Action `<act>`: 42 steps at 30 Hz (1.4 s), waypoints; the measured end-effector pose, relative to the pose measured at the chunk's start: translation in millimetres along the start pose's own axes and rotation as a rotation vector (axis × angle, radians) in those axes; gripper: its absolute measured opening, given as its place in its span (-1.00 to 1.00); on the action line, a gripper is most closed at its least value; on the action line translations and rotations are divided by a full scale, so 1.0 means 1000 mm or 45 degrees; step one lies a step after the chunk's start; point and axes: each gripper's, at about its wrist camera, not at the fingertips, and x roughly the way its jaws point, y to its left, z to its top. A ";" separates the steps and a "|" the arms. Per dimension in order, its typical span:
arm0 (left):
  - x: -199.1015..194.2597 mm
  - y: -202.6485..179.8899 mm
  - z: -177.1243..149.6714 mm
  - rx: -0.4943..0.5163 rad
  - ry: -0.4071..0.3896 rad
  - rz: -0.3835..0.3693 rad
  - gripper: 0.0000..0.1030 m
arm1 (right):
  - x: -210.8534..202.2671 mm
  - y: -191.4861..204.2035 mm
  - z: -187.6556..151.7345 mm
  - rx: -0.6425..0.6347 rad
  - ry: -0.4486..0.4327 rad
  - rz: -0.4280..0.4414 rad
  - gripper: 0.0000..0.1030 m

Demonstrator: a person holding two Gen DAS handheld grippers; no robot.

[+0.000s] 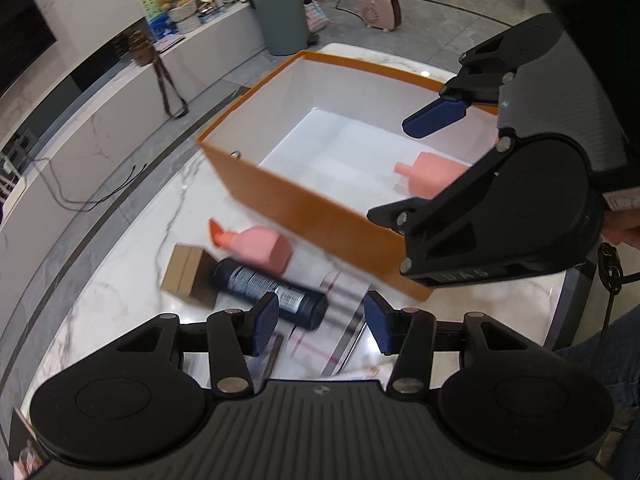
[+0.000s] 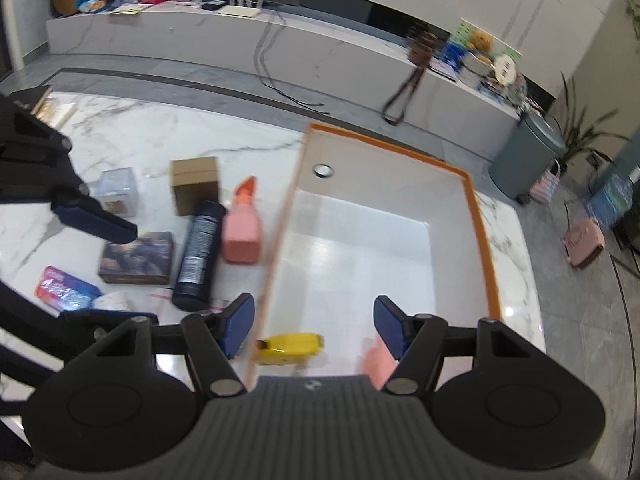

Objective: Organize rigid objects

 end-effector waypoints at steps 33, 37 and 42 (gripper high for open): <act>0.044 0.058 -0.189 -0.066 -0.157 -0.040 0.30 | 0.041 0.123 -0.042 -0.371 -0.008 0.267 0.33; 0.050 0.055 -0.196 0.076 -0.154 -0.033 0.42 | 0.052 0.131 -0.047 -0.391 0.000 0.309 0.33; 0.056 0.061 -0.194 0.148 -0.174 -0.001 0.47 | 0.061 0.138 -0.051 -0.396 -0.020 0.347 0.33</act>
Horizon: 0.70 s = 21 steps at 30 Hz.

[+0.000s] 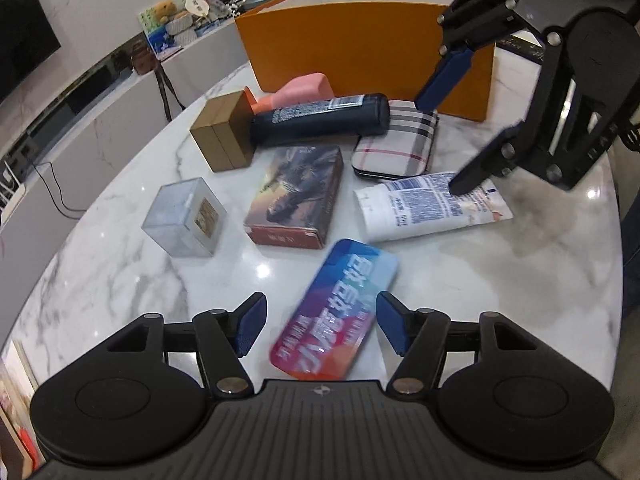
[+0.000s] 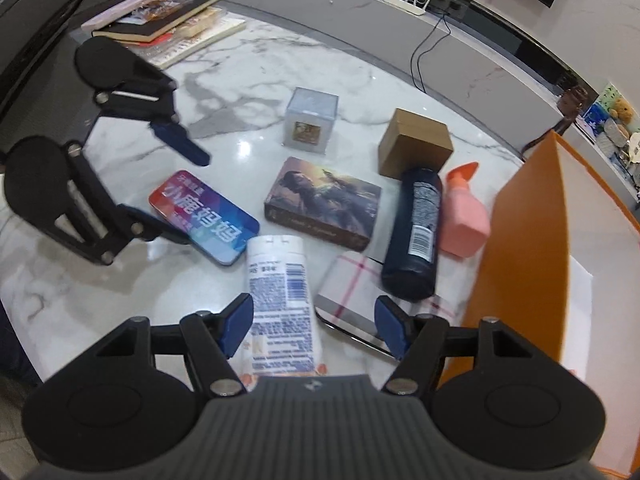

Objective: Organize rigid objects

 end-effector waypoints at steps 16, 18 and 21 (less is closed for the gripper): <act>0.019 0.014 -0.008 -0.100 -0.014 -0.136 0.70 | 0.028 0.016 -0.007 -0.035 -0.111 0.105 0.32; 0.024 0.019 -0.009 -0.200 -0.013 -0.195 0.77 | 0.031 0.015 -0.008 -0.032 -0.108 0.105 0.31; 0.024 0.016 -0.008 -0.197 -0.017 -0.188 0.75 | 0.033 0.014 -0.010 -0.039 -0.115 0.104 0.30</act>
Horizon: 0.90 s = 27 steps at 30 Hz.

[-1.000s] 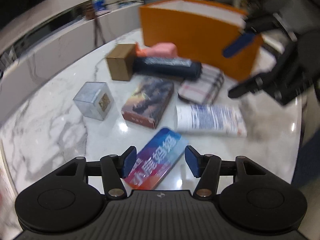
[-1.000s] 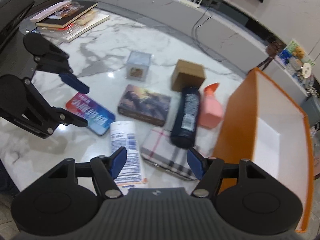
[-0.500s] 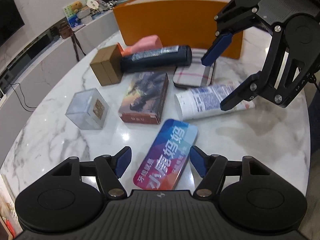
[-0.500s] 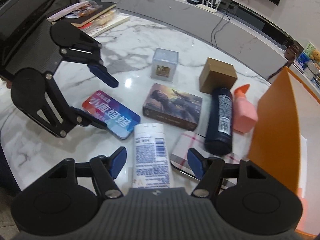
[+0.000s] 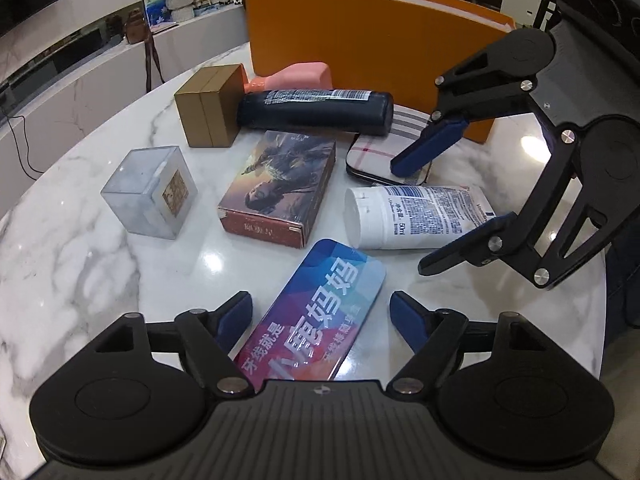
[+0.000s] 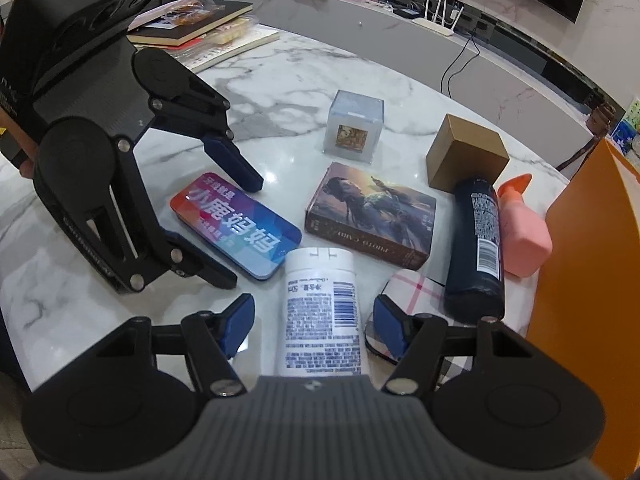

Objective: Organize rigid objects

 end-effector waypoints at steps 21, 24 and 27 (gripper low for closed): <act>-0.030 -0.005 -0.034 -0.269 -0.013 0.191 0.36 | 0.016 0.029 0.002 0.070 -0.079 -0.042 -0.07; -0.031 -0.004 -0.037 -0.263 -0.045 0.185 0.40 | 0.016 0.024 -0.001 0.112 -0.095 -0.015 -0.06; -0.030 -0.005 -0.037 -0.258 -0.064 0.185 0.30 | 0.018 0.017 -0.002 0.162 -0.101 0.006 0.03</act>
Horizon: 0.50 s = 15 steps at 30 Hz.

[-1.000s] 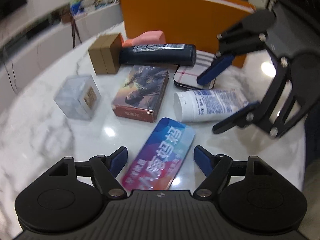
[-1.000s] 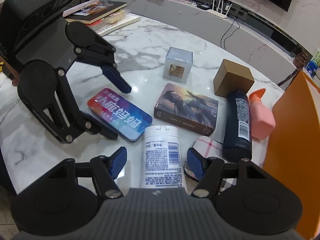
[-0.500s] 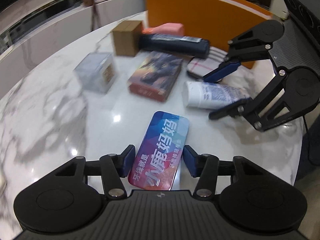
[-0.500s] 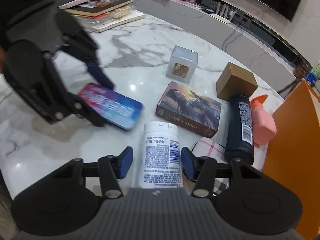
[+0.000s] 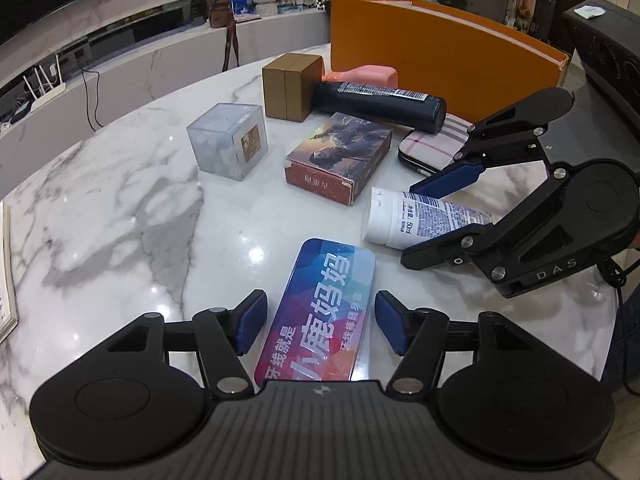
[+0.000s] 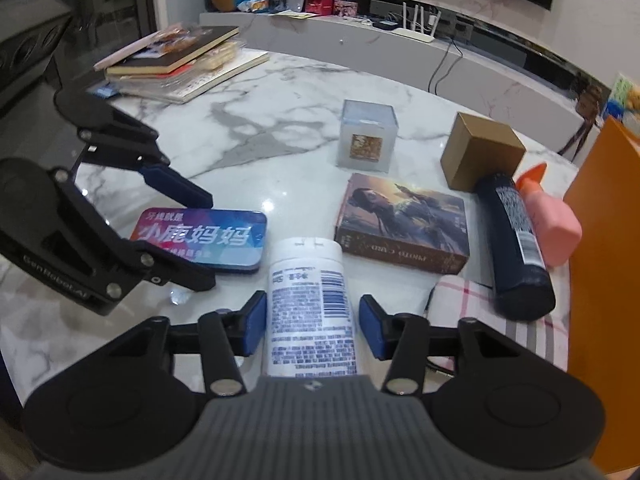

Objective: Organize rigid objects

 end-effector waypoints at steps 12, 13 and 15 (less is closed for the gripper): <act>-0.006 -0.004 0.010 -0.007 0.007 0.015 0.02 | -0.002 -0.006 0.003 0.008 0.009 -0.002 -0.08; -0.008 -0.003 0.011 -0.015 -0.004 0.029 0.02 | -0.003 -0.007 0.004 0.011 0.005 -0.006 -0.08; -0.013 -0.002 0.016 -0.032 -0.033 0.054 0.02 | -0.007 -0.009 0.006 0.017 -0.011 -0.012 -0.08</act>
